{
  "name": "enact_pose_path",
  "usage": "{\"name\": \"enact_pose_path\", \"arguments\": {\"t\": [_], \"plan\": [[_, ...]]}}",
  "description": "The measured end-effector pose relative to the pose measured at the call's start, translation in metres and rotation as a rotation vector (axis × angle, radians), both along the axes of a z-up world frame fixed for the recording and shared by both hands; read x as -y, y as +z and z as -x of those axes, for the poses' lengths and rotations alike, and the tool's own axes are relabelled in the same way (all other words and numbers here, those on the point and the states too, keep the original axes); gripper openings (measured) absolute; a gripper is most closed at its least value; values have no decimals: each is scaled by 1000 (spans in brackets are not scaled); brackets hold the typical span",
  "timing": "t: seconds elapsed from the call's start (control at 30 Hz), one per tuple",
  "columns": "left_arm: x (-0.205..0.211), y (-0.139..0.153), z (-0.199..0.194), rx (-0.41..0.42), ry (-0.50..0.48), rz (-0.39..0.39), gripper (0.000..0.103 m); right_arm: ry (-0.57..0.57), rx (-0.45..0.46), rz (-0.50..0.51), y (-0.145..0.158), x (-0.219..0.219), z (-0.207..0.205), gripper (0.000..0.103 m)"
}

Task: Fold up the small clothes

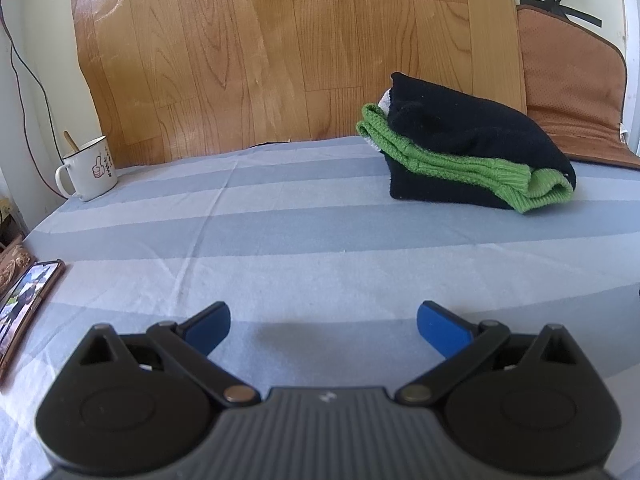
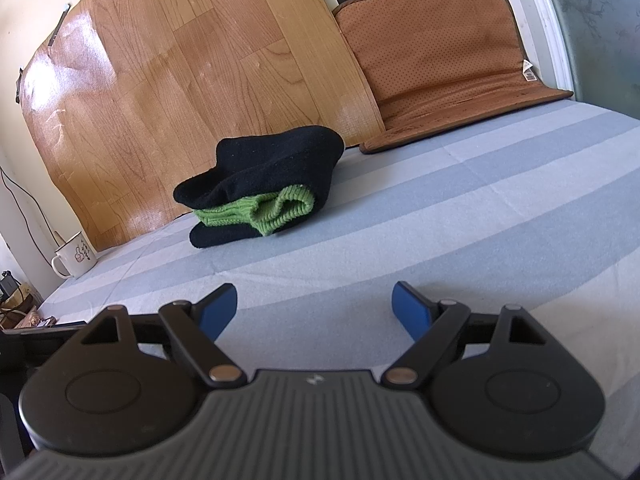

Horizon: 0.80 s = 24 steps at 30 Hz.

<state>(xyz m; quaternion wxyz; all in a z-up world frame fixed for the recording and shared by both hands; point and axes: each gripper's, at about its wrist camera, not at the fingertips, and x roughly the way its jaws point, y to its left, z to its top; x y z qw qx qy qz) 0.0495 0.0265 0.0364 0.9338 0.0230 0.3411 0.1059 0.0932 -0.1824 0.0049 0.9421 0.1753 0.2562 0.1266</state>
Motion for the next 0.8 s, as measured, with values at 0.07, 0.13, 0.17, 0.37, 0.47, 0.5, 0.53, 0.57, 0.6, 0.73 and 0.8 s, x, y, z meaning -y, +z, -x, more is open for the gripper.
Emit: {"name": "enact_pose_path", "arguments": {"t": [0.07, 0.13, 0.17, 0.37, 0.47, 0.5, 0.53, 0.57, 0.6, 0.73, 0.8], "plan": [[0, 0, 0, 0, 0, 0, 103, 0, 0, 0, 0, 0, 0, 87], [0, 0, 0, 0, -1, 0, 103, 0, 0, 0, 0, 0, 0, 87], [0, 0, 0, 0, -1, -1, 103, 0, 0, 0, 0, 0, 0, 87], [0, 0, 0, 0, -2, -2, 103, 0, 0, 0, 0, 0, 0, 87], [0, 0, 1, 3, -3, -5, 103, -1, 0, 0, 0, 0, 0, 87], [0, 0, 1, 3, -4, -6, 103, -1, 0, 0, 0, 0, 0, 87], [0, 0, 1, 3, -5, -6, 103, -1, 0, 0, 0, 0, 0, 87], [0, 0, 1, 3, -6, -7, 103, -1, 0, 0, 0, 0, 0, 87], [0, 0, 1, 3, -6, -7, 103, -1, 0, 0, 0, 0, 0, 87], [0, 0, 1, 3, -7, -7, 103, -1, 0, 0, 0, 0, 0, 87], [2, 0, 1, 4, -9, -9, 103, -1, 1, 0, 0, 0, 0, 87]]}}
